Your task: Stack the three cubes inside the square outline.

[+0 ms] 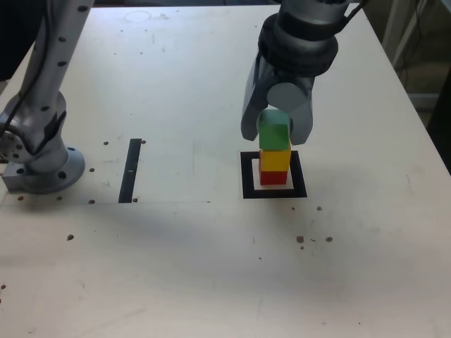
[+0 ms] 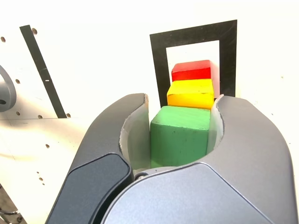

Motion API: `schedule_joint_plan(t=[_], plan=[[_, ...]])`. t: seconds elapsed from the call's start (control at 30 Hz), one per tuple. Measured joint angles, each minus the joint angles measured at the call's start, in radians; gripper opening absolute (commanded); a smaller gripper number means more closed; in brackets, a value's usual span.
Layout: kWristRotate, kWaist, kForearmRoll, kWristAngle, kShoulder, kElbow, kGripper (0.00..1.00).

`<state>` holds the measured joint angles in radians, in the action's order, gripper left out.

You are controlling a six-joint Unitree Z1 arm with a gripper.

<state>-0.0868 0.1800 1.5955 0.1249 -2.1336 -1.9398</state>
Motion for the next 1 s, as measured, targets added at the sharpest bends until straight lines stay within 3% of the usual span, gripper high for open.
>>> schedule_joint_plan(t=[0.1, 0.5, 0.77, 1.0], plan=[[0.000, -0.001, -0.001, 0.000, -0.005, 0.000, 0.35], [0.003, -0.008, -0.011, 0.004, -0.009, 0.001, 0.91], [0.004, -0.008, -0.017, 0.049, -0.009, 0.017, 0.99], [0.004, -0.009, -0.017, 0.055, 0.008, 0.014, 0.99]])
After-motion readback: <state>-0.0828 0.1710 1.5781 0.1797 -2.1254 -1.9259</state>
